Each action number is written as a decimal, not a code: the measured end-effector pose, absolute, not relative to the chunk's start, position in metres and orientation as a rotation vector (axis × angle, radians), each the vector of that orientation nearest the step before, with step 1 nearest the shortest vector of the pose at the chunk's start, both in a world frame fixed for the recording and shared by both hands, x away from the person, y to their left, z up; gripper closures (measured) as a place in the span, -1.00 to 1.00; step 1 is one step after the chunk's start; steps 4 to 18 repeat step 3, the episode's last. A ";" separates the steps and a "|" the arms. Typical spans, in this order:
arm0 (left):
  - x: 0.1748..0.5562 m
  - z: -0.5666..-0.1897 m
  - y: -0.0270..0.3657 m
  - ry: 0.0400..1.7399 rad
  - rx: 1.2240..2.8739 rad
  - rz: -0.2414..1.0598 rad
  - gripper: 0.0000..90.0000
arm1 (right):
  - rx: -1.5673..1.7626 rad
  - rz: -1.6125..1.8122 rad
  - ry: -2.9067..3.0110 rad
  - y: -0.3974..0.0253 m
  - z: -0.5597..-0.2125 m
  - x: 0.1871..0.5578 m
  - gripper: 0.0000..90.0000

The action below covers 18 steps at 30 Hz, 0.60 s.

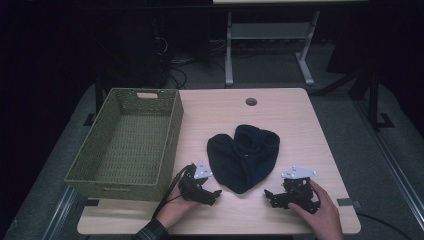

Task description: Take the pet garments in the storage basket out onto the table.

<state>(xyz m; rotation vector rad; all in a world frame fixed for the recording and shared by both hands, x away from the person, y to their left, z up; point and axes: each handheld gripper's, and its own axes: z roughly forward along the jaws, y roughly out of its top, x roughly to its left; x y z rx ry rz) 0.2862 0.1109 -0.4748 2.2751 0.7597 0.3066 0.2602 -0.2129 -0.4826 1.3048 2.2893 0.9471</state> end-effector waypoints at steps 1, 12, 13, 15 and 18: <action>0.286 -0.476 0.112 0.753 2.262 0.310 -0.72 | 1.305 0.947 2.289 -0.213 -0.483 0.260 -1.00; 0.285 -0.478 0.114 0.745 2.244 0.315 -0.71 | 1.305 0.947 2.289 -0.213 -0.483 0.260 -1.00; 0.285 -0.478 0.114 0.745 2.244 0.315 -0.71 | 1.305 0.947 2.289 -0.213 -0.483 0.260 -1.00; 0.285 -0.478 0.114 0.745 2.244 0.315 -0.71 | 1.305 0.947 2.289 -0.213 -0.483 0.260 -1.00; 0.285 -0.478 0.114 0.745 2.244 0.315 -0.71 | 1.305 0.947 2.289 -0.213 -0.483 0.260 -1.00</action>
